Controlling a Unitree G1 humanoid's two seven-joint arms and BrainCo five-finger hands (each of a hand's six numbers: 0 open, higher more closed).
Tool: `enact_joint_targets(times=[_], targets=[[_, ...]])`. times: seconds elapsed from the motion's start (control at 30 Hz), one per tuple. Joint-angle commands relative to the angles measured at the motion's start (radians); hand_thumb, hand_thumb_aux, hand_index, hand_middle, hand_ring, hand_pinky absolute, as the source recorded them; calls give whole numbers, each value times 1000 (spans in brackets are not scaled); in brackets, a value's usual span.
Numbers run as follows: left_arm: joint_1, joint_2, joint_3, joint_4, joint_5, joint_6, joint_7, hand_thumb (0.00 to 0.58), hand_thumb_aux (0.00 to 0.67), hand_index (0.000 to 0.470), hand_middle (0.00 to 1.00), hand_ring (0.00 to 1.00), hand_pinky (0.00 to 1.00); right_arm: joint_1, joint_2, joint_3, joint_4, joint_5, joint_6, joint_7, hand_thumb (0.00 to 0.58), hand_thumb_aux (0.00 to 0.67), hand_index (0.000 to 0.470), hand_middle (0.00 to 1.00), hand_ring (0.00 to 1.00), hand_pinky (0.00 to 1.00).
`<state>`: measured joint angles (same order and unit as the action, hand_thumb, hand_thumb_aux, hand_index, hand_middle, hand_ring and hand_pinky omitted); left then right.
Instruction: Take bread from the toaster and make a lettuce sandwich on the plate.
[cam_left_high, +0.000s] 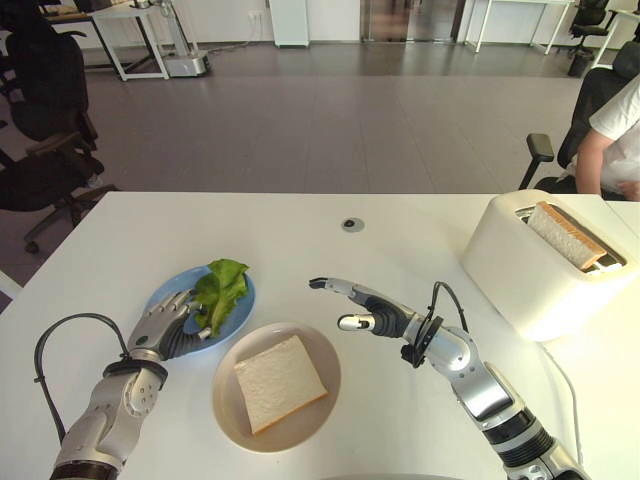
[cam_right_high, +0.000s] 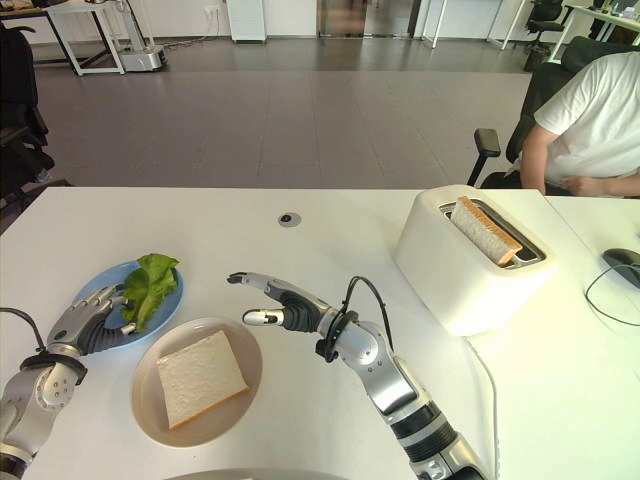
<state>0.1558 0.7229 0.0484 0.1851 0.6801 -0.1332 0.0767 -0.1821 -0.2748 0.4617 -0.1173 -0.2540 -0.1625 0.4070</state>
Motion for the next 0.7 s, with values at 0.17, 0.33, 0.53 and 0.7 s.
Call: enact_joint_targets(times=[0.17,0.33,0.53,0.7], targets=[[5,0,-22,16,-14,3,-16,405,302,212,0,0,0,7,1,-7,12,-16,-7,-4,0,0,0,0,0,0],[17,19,3,-29,-18,20,-23,198,126,88,0,0,0,1,-2,-10,23,-31,-18,-15,0,0,0,0,0,0],[27,16,21,-97,-27,29,-37,443,344,241,0,0,0,-2,3,-15,35,-46,-28,-25,0,0,0,0,0,0],[18,5,-3,-69,-27,29,-46,509,436,306,0,0,0,-6,4,-16,40,-49,-35,-27,0,0,0,0,0,0]])
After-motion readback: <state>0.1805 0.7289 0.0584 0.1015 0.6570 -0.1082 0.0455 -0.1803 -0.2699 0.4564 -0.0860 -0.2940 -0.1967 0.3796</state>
